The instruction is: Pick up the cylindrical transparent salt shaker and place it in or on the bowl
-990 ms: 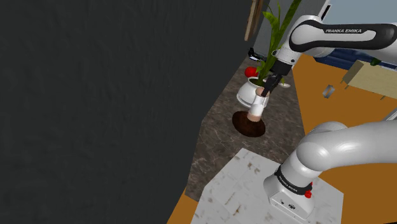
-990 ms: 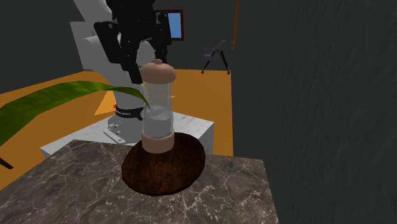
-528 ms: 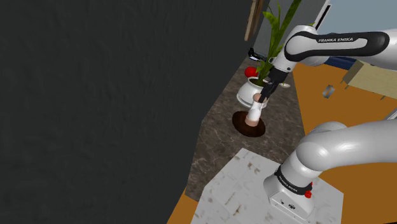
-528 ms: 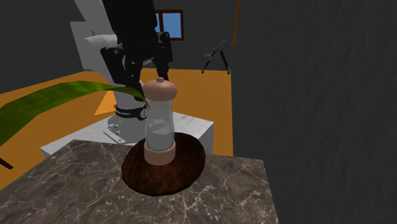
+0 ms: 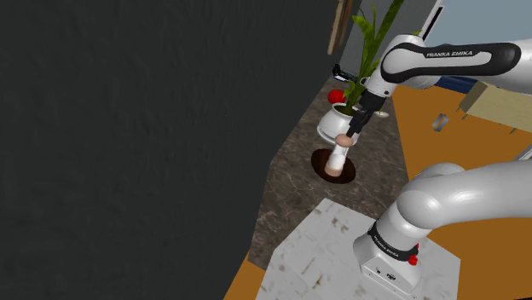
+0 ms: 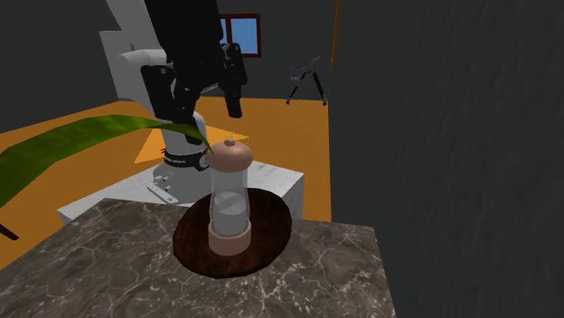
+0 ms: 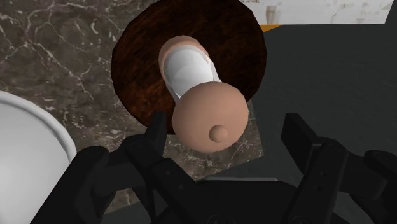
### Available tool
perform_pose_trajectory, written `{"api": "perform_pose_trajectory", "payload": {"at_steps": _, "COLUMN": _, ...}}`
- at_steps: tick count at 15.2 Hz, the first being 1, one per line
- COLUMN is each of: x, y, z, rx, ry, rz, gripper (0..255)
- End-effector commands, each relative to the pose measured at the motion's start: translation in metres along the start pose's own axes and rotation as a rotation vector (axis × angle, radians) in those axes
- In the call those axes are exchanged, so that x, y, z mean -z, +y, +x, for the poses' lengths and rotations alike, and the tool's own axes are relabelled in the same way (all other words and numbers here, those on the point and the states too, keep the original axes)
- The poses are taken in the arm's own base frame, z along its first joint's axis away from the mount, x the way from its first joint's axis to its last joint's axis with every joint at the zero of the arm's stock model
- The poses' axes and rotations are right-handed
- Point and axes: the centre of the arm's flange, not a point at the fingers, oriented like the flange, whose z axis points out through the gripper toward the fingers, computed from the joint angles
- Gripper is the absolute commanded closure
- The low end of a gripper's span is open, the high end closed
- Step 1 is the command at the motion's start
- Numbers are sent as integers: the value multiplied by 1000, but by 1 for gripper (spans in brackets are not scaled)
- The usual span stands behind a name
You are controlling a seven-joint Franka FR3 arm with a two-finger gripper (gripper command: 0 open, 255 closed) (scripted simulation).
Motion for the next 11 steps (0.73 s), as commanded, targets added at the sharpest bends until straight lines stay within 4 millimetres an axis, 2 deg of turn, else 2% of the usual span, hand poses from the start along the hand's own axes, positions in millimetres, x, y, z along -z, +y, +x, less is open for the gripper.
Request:
{"api": "perform_pose_trajectory", "payload": {"at_steps": 1, "x": 0, "y": 0, "z": 0, "rx": 0, "ry": 0, "rz": 0, "gripper": 0}}
{"api": "perform_pose_trajectory", "payload": {"at_steps": 4, "x": 0, "y": 0, "z": 0, "rx": 0, "ry": 0, "rz": 0, "gripper": 0}}
{"api": "perform_pose_trajectory", "payload": {"at_steps": 8, "x": 50, "y": 0, "z": 0, "rx": 0, "ry": 0, "rz": 0, "gripper": 0}}
{"api": "perform_pose_trajectory", "payload": {"at_steps": 11, "x": 50, "y": 0, "z": 0, "rx": 0, "ry": 0, "rz": 0, "gripper": 0}}
